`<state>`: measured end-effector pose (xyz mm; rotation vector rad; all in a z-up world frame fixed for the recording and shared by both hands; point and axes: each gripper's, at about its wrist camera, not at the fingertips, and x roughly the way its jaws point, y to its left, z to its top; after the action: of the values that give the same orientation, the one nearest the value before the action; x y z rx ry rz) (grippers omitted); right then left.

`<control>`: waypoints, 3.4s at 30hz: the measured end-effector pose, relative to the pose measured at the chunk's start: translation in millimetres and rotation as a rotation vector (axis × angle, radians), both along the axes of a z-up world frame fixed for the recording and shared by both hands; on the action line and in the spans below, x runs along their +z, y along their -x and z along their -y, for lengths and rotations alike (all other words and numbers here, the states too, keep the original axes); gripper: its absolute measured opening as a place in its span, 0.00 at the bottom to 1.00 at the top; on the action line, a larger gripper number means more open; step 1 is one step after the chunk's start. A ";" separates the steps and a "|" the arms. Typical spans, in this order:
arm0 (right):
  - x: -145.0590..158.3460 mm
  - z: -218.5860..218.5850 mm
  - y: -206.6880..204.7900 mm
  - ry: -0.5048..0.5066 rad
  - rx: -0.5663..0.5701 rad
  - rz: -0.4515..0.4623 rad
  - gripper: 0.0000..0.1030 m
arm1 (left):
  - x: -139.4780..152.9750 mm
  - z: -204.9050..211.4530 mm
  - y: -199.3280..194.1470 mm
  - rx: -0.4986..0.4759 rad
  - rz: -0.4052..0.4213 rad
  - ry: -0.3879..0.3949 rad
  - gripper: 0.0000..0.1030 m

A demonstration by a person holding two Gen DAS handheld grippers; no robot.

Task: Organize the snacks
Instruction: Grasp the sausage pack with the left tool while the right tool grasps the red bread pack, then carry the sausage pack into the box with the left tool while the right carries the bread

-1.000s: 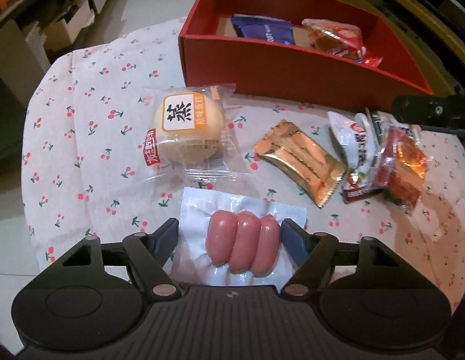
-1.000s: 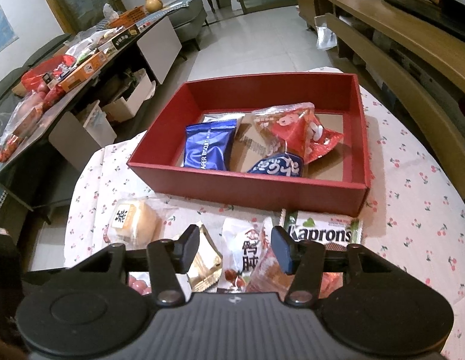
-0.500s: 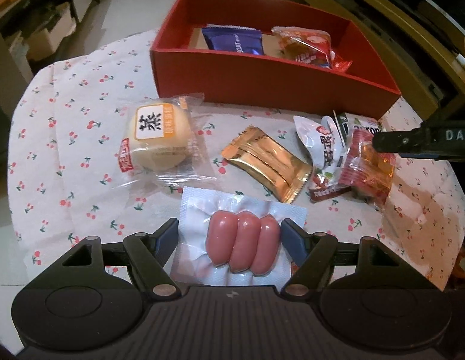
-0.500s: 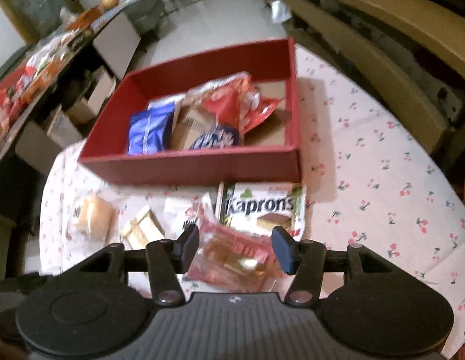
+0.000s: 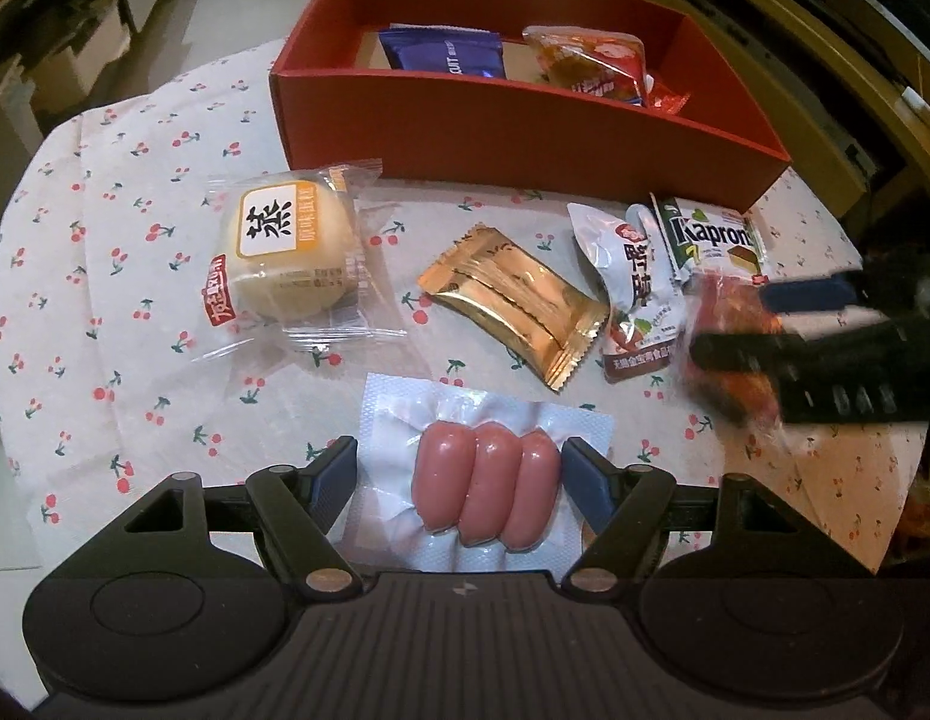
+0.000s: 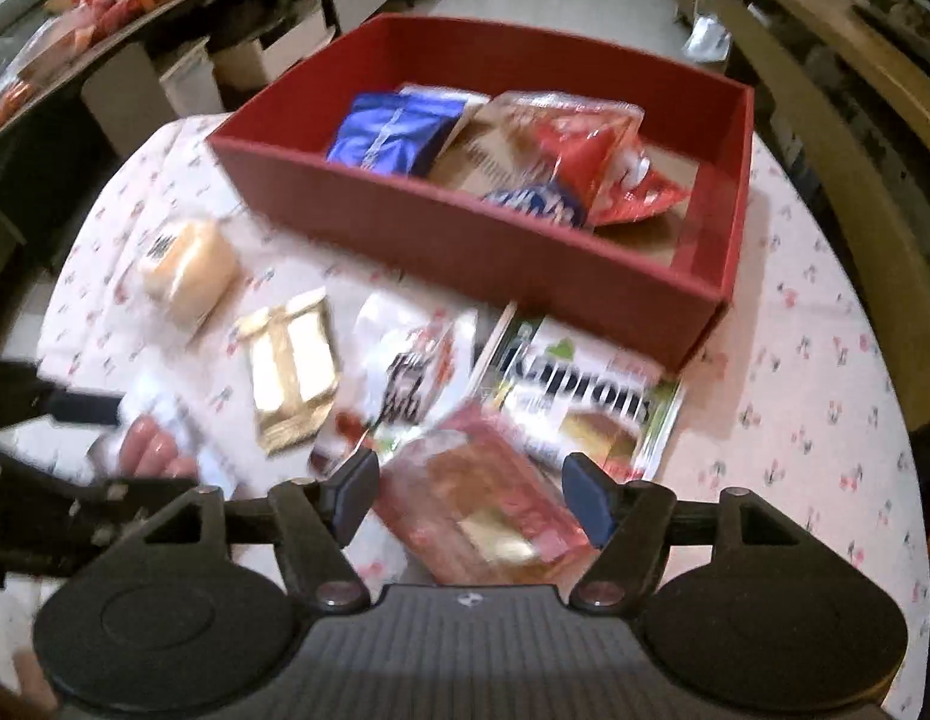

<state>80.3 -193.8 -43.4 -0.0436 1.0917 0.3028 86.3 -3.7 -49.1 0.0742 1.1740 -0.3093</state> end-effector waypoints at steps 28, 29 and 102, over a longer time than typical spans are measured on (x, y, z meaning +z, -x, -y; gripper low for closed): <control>8.4 0.2 31.4 0.033 -0.122 0.033 0.57 | 1.0 7.7 3.9 -0.030 0.005 -0.013 0.76; 9.2 0.3 30.7 0.028 -0.124 0.036 0.57 | 2.1 7.4 3.7 -0.030 0.008 -0.010 0.76; 67.7 21.8 -27.6 -0.133 -0.256 0.236 0.57 | 67.7 41.1 -70.7 0.014 0.229 0.049 0.76</control>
<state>107.9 -215.6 24.3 0.1741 0.8299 0.1346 157.0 -44.9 18.6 0.0568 0.9393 -0.3092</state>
